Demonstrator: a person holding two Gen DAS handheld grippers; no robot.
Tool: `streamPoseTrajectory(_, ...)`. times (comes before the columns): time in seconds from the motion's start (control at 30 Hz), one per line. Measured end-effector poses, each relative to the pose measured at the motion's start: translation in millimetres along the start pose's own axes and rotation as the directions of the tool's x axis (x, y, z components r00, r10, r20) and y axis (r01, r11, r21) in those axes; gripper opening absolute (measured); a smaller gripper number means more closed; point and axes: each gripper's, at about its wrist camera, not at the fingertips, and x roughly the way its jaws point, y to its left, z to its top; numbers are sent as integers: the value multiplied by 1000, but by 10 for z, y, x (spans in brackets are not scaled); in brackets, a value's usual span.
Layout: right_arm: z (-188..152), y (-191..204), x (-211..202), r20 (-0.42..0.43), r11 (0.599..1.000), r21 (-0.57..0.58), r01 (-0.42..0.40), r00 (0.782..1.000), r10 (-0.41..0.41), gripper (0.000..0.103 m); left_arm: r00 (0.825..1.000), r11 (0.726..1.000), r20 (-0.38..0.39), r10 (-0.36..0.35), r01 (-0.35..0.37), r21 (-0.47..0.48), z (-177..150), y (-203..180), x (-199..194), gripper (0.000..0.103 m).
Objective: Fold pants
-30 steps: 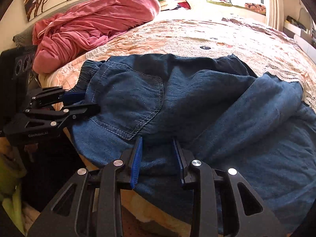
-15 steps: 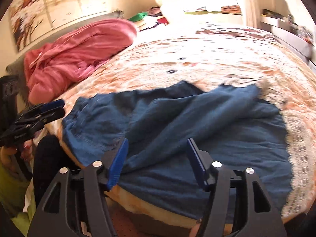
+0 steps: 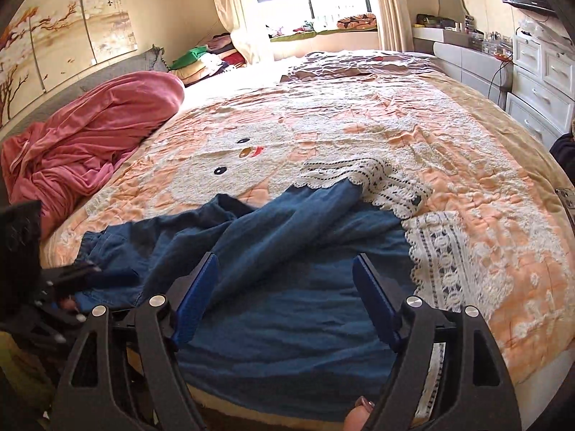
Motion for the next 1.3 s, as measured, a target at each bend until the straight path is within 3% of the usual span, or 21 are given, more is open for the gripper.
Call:
streamPoseTrajectory(0.2, 275, 1, 184, -39, 999, -40, 21, 999, -23, 80, 996, 999, -74, -40, 40, 1, 92, 1, 383, 41)
streamPoseTrajectory(0.27, 373, 13, 311, -63, 998, -50, 31, 997, -34, 80, 995, 999, -93, -42, 42, -1, 148, -2, 496, 27)
streamPoseTrajectory(0.37, 503, 42, 495, -93, 998, -56, 37, 995, -42, 80, 993, 997, -94, -71, 67, -37, 238, 37, 599, 15)
streamPoseTrajectory(0.5, 675, 62, 845, -158, 996, -74, 51, 985, -63, 80, 991, 992, -62, -120, 117, -52, 230, 35, 659, 14)
streamPoseTrajectory(0.73, 937, 157, 1490, -227, 980, -134, 147, 958, -175, 73, 990, 991, -48, -136, 135, -6, 203, -69, 671, 14)
streamPoseTrajectory(0.97, 981, 52, 2110, -346, 959, -153, 237, 896, -277, 70, 989, 990, -41, -141, 141, 5, 188, -90, 668, 14)
streamPoseTrajectory(1.03, 958, 7, 2197, -355, 960, -140, 241, 893, -276, 63, 989, 990, -38, -141, 141, 4, 186, -87, 661, 14)
streamPoseTrajectory(1.1, 958, -19, 2207, -334, 961, -136, 242, 902, -275, 37, 989, 990, -37, -144, 144, 0, 169, -76, 642, 14)
streamPoseTrajectory(1.13, 962, -37, 2189, -326, 960, -132, 245, 904, -276, 34, 989, 989, -36, -145, 145, -5, 183, -57, 652, 14)
streamPoseTrajectory(1.2, 974, -110, 2095, -314, 974, -71, 216, 922, -227, 13, 989, 989, -34, -145, 145, -10, 182, -25, 654, 14)
streamPoseTrajectory(1.3, 973, -243, 1922, -283, 983, -3, 182, 943, -175, 10, 989, 990, -31, -143, 142, -21, 189, 38, 656, 11)
